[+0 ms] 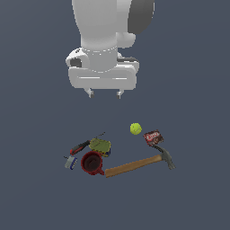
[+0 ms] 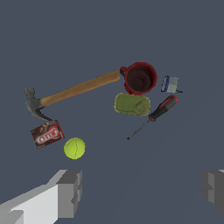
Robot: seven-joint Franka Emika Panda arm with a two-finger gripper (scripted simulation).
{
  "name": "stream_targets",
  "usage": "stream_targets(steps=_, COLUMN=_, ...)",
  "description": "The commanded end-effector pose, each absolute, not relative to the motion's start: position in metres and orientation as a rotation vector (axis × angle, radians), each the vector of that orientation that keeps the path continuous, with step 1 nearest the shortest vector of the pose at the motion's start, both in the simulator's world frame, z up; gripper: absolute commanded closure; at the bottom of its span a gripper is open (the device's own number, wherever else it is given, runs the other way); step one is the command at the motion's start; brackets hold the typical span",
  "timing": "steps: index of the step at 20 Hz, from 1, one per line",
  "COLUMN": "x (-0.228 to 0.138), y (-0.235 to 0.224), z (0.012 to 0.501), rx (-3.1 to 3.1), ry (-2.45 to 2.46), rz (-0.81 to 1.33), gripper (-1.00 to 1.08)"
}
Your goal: Pick up a designated object from a clutter of objects.
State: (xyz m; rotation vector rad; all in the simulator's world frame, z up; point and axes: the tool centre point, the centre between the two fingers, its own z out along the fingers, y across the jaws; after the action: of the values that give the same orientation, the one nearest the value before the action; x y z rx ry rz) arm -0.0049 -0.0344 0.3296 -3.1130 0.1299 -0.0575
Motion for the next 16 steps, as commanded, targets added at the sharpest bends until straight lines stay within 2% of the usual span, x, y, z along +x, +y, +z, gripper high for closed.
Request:
stream_targets(steps=1, x=-0.005, y=-0.034, z=0.33, rx=-3.113, ry=0.13, rz=-0.057, gripper=-0.92)
stream_targets(steps=16, x=0.001, y=-0.043, z=0.336, rx=-3.089, ry=0.234, rz=-0.097, gripper=-0.92)
